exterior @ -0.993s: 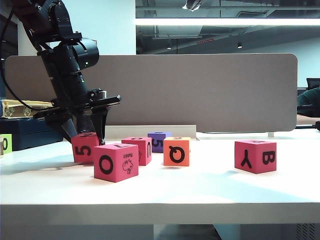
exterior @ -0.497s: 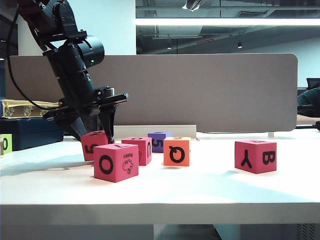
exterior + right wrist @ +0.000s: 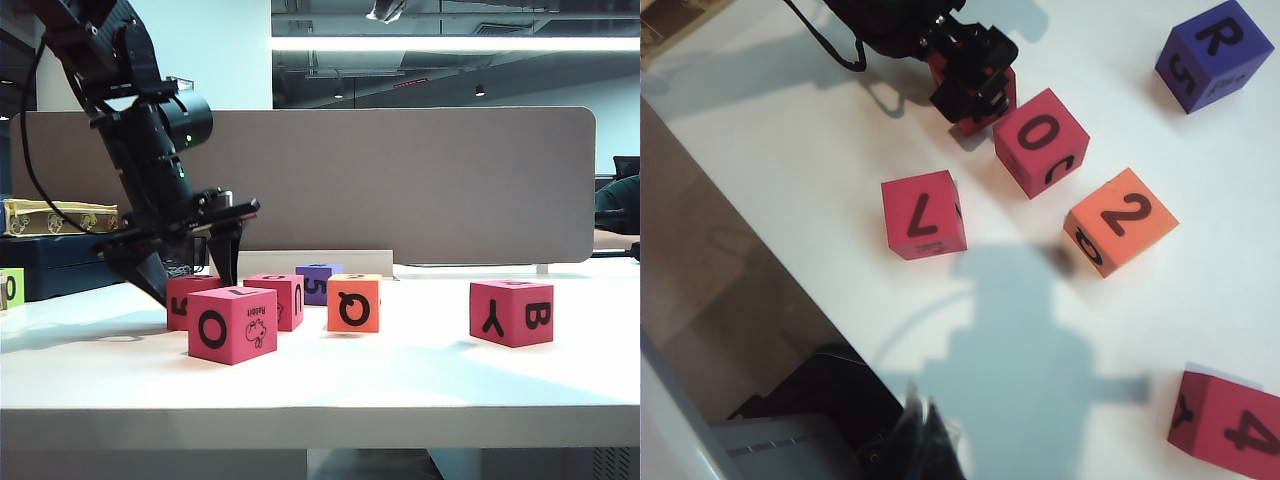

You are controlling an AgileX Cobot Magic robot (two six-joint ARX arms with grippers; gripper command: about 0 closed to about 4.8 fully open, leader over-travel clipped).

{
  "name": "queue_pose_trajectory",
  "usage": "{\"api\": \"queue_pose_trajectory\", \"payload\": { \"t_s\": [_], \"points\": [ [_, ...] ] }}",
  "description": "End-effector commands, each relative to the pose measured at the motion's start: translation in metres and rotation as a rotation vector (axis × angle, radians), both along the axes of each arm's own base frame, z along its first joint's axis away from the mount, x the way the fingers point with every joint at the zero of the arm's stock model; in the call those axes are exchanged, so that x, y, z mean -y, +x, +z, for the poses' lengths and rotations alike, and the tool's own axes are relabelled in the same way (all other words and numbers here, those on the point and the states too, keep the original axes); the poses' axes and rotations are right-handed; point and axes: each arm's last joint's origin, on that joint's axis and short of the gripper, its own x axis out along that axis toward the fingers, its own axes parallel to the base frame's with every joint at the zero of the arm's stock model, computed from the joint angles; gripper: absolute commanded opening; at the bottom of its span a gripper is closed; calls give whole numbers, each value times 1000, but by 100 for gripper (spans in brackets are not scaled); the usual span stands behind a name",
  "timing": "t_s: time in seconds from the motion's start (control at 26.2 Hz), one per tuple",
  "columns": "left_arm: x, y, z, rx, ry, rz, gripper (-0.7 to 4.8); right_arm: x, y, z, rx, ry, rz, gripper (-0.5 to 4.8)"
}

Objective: Select the appropriate blocks from the scattered letter blocks on the table and arrange them in a row to spell out "2024".

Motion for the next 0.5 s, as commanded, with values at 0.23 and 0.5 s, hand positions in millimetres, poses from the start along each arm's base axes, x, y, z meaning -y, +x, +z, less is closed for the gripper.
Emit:
{"api": "queue_pose_trajectory", "payload": {
  "t_s": [0.23,0.5],
  "points": [
    [3,8,18,76,-29,-11,355,1,-1,2,12,-4,-5,-2],
    [6,16,37,152,-40,-26,355,1,0,2,13,-4,-6,-2]
  ]
}}
